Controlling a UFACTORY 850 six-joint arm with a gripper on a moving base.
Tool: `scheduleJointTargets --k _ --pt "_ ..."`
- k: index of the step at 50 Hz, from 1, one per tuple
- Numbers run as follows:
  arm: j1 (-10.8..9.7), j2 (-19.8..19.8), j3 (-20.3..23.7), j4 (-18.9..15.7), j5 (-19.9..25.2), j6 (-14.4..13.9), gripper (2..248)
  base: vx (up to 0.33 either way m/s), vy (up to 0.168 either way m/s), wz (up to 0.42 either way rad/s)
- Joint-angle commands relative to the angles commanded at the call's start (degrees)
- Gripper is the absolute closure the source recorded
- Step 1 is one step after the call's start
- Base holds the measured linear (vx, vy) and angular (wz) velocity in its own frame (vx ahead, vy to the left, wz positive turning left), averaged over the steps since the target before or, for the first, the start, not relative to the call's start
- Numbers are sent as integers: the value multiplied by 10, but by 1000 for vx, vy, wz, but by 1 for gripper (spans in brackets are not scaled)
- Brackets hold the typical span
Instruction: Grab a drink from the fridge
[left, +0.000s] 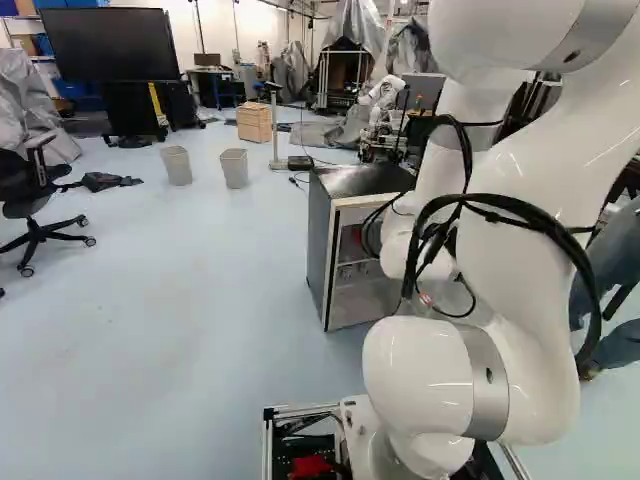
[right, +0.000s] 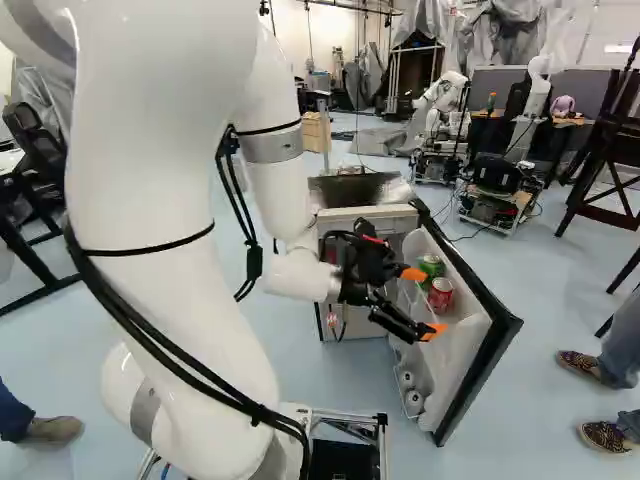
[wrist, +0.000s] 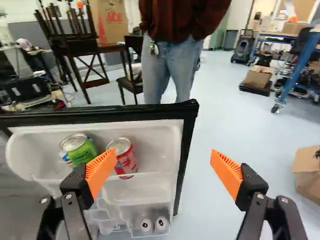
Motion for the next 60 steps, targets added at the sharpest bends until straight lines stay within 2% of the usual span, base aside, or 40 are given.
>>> scheduleJointTargets --k 8,15,51,60 --pt "20 17 22 -48 0 0 3 0 0 0" --pt "27 22 29 -90 0 0 3 0 0 0" --pt "29 24 31 -307 0 0 3 0 0 0" --pt "29 11 28 -361 0 0 3 0 0 0"
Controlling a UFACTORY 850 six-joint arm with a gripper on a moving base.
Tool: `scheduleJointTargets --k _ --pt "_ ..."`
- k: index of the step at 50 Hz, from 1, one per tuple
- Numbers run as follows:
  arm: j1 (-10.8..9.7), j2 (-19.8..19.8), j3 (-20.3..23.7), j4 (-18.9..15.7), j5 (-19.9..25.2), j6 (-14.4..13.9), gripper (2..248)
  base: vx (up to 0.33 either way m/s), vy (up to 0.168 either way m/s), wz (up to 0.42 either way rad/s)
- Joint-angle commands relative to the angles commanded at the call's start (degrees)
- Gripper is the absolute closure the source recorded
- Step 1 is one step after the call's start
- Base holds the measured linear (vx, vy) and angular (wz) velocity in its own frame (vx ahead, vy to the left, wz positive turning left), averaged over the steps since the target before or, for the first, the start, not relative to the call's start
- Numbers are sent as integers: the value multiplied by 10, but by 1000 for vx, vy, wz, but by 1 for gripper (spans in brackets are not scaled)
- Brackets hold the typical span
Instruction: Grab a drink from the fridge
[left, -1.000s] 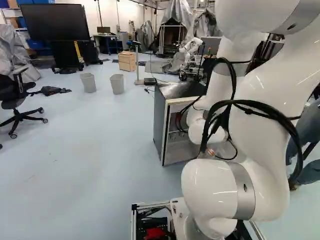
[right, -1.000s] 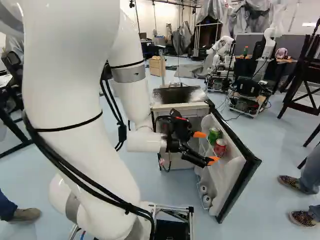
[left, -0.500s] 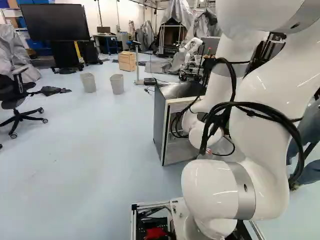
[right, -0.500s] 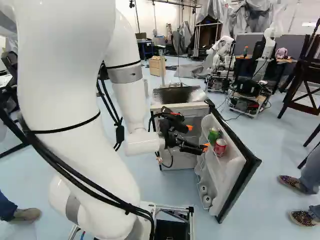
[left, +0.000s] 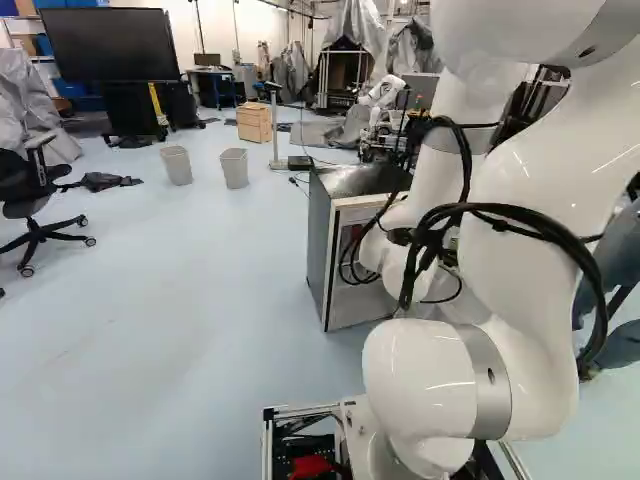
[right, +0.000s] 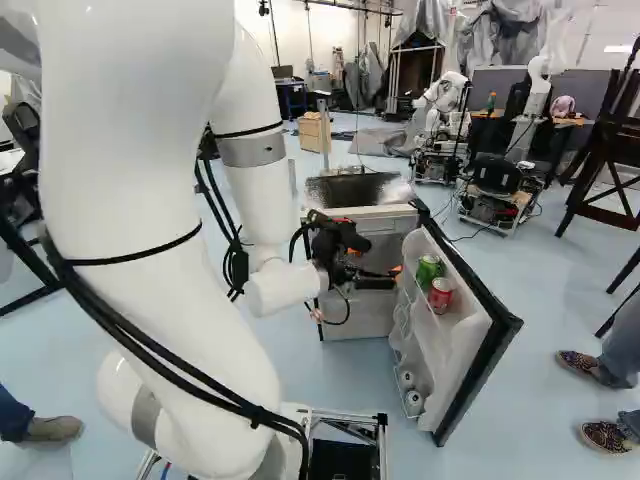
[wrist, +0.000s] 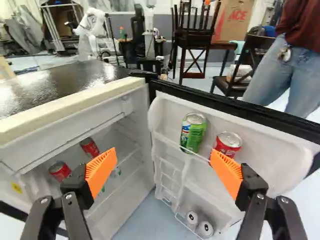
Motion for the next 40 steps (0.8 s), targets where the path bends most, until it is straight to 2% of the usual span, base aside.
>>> scheduleJointTargets --k 32,40 --pt "0 -71 -21 -194 0 0 3 0 0 0" --pt "-1 -90 -28 -231 0 0 3 0 0 0"
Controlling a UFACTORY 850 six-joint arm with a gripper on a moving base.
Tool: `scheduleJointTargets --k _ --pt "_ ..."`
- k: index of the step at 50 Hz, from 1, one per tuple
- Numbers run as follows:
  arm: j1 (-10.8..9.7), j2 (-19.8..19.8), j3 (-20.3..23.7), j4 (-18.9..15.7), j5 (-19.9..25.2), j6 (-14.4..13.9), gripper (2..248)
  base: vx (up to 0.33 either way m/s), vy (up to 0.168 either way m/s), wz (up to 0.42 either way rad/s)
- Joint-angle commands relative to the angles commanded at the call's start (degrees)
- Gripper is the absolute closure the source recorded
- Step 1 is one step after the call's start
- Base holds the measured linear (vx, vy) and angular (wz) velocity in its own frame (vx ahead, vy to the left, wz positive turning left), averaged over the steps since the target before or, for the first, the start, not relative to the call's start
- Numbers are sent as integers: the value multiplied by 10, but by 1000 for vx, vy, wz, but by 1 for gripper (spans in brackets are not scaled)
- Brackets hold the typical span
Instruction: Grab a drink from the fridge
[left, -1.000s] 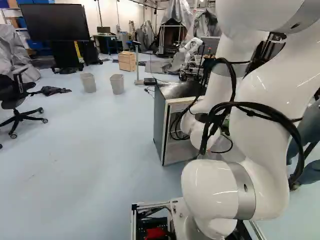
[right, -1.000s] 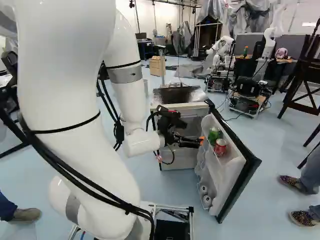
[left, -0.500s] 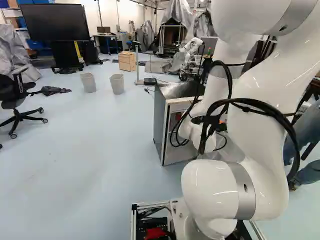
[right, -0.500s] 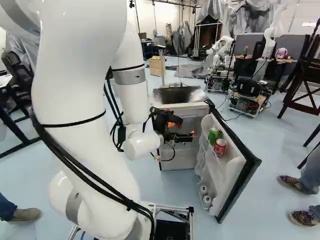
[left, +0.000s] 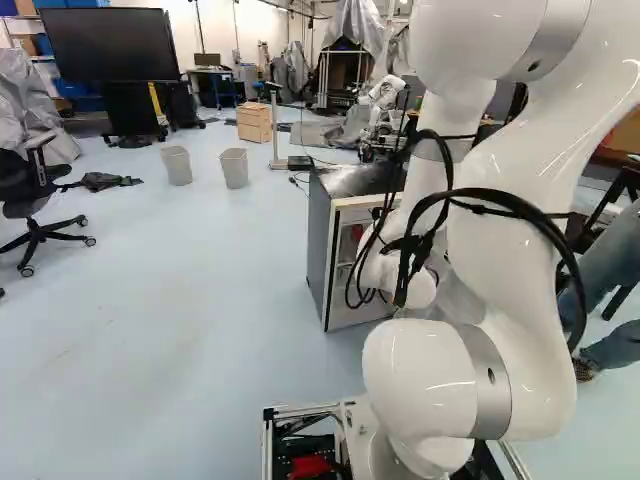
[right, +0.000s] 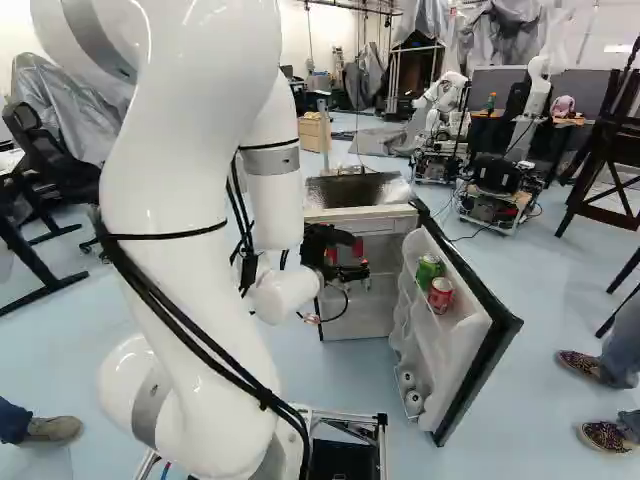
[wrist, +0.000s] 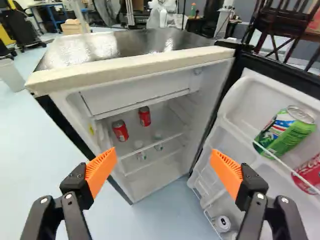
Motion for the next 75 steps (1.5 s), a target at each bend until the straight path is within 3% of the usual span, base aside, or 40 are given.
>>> scheduleJointTargets --k 37,75 --pt "-30 -112 -77 -31 15 0 3 0 0 0" --pt "-48 -214 -152 -97 51 0 3 0 0 0"
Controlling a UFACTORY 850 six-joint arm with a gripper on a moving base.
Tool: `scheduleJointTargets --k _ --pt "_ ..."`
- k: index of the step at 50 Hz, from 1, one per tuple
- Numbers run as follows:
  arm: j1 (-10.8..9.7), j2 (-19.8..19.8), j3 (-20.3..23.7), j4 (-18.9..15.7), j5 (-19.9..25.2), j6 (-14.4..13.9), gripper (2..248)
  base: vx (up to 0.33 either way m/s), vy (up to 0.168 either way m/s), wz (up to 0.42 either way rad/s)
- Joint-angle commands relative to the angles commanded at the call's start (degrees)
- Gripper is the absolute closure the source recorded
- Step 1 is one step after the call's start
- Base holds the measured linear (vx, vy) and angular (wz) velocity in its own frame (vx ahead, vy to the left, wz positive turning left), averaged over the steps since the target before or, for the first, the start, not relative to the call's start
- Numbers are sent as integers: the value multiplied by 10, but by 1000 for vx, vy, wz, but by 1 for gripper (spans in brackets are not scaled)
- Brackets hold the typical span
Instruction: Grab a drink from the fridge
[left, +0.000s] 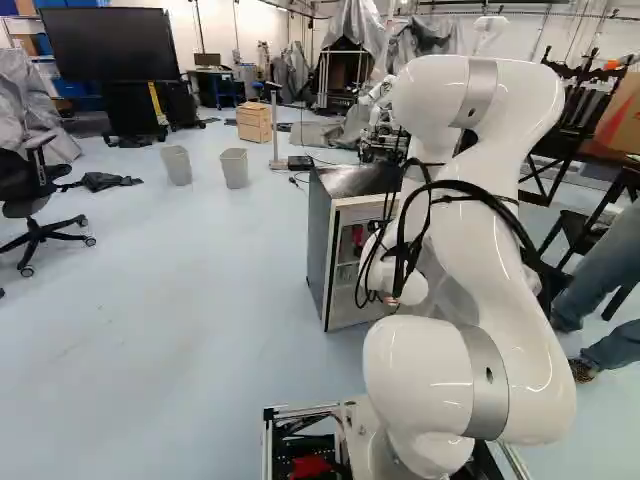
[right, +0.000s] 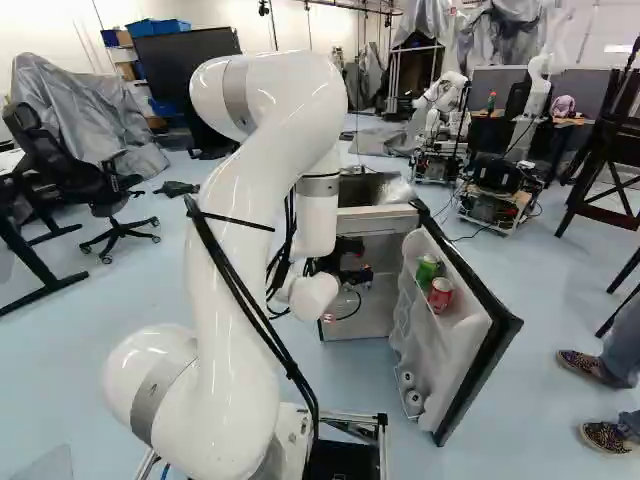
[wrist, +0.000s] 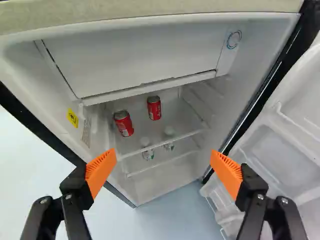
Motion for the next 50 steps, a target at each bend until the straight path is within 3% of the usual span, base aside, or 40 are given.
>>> scheduleJointTargets --k 50 --pt "-35 -129 -109 -129 51 0 3 0 0 0"
